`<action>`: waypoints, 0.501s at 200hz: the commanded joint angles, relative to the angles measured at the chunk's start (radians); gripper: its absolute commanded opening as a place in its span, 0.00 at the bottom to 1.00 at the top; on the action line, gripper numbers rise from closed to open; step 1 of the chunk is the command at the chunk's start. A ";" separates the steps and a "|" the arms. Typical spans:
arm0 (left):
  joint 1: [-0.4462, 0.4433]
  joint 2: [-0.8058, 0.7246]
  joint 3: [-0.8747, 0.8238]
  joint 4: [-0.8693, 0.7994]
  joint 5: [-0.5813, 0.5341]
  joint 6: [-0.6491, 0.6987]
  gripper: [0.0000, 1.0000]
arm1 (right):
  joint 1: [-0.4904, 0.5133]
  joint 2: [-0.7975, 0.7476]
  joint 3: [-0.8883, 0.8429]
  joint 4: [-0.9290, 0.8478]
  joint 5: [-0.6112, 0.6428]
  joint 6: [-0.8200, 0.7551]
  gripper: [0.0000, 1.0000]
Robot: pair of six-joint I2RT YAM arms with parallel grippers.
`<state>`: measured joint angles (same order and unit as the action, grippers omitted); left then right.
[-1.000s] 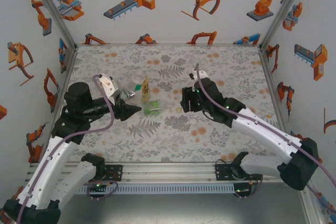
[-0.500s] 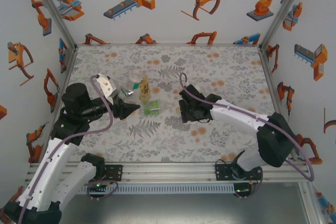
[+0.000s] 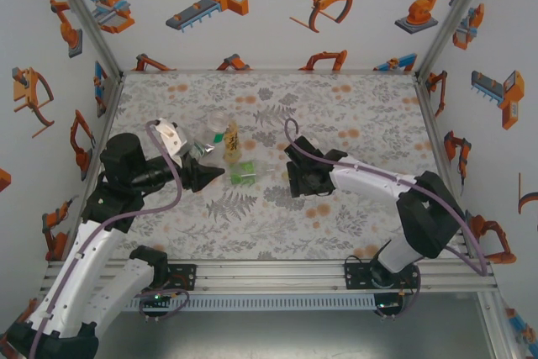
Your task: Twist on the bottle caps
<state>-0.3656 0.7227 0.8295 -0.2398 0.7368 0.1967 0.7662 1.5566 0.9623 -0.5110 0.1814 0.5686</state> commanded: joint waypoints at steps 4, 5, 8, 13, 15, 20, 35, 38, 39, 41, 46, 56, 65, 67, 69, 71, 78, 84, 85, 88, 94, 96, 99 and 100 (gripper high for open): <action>0.005 -0.006 -0.003 0.028 0.013 0.001 0.00 | -0.009 0.025 0.006 -0.003 0.028 -0.018 0.60; 0.005 -0.006 -0.003 0.027 0.012 0.001 0.00 | -0.009 0.025 0.006 -0.003 0.028 -0.018 0.60; 0.006 -0.007 -0.003 0.028 0.013 0.000 0.00 | -0.010 0.027 0.006 -0.003 0.028 -0.020 0.60; 0.006 -0.007 -0.003 0.027 0.012 -0.001 0.00 | -0.010 0.031 0.009 -0.003 0.027 -0.022 0.60; 0.006 -0.007 -0.003 0.028 0.013 -0.001 0.00 | -0.010 0.033 0.011 -0.003 0.026 -0.024 0.60; 0.005 -0.006 -0.002 0.028 0.013 -0.002 0.00 | -0.010 0.038 0.012 -0.003 0.027 -0.025 0.60; 0.005 -0.007 -0.004 0.027 0.012 -0.003 0.00 | -0.010 0.046 0.017 0.000 0.027 -0.028 0.60; 0.005 -0.006 -0.004 0.028 0.013 -0.005 0.00 | -0.010 0.047 0.018 0.000 0.027 -0.030 0.60; 0.005 -0.006 -0.004 0.028 0.012 -0.005 0.00 | -0.010 0.047 0.018 0.000 0.027 -0.030 0.60; 0.006 -0.006 -0.004 0.027 0.013 -0.004 0.00 | -0.010 0.049 0.019 0.001 0.027 -0.030 0.60; 0.005 -0.007 -0.004 0.028 0.013 -0.005 0.00 | -0.010 0.051 0.021 0.002 0.029 -0.033 0.60; 0.005 -0.006 -0.004 0.028 0.012 -0.005 0.00 | -0.010 0.055 0.026 0.002 0.032 -0.036 0.60; 0.006 -0.006 -0.004 0.028 0.013 -0.005 0.00 | -0.010 0.059 0.029 0.004 0.032 -0.039 0.60; 0.005 -0.006 -0.004 0.027 0.012 -0.004 0.00 | -0.010 0.060 0.031 0.004 0.032 -0.041 0.60; 0.005 -0.007 -0.004 0.027 0.011 -0.005 0.00 | -0.010 0.061 0.030 0.003 0.032 -0.042 0.60; 0.006 -0.007 -0.004 0.027 0.010 -0.005 0.00 | -0.010 0.061 0.032 0.004 0.032 -0.041 0.60; 0.005 -0.008 -0.004 0.027 0.009 -0.005 0.00 | -0.010 0.063 0.035 0.005 0.032 -0.044 0.60; 0.005 -0.011 -0.006 0.027 0.008 -0.005 0.00 | -0.010 0.066 0.035 0.005 0.032 -0.045 0.60; 0.005 -0.011 -0.006 0.027 0.008 -0.005 0.00 | -0.010 0.066 0.035 0.005 0.032 -0.045 0.60; 0.005 -0.010 -0.006 0.027 0.007 -0.005 0.00 | -0.010 0.067 0.037 0.006 0.031 -0.046 0.60; 0.006 -0.010 -0.005 0.028 0.008 -0.005 0.00 | -0.010 0.069 0.038 0.008 0.032 -0.048 0.60; 0.006 -0.010 -0.006 0.028 0.007 -0.005 0.00 | -0.010 0.069 0.038 0.008 0.031 -0.049 0.60; 0.006 -0.010 -0.006 0.028 0.007 -0.005 0.00 | -0.010 0.069 0.038 0.009 0.030 -0.049 0.60; 0.006 -0.010 -0.006 0.028 0.008 -0.005 0.00 | -0.010 0.069 0.040 0.009 0.030 -0.049 0.60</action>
<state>-0.3656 0.7231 0.8291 -0.2398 0.7364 0.1963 0.7605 1.6119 0.9627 -0.5079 0.1928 0.5404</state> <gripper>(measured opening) 0.555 0.602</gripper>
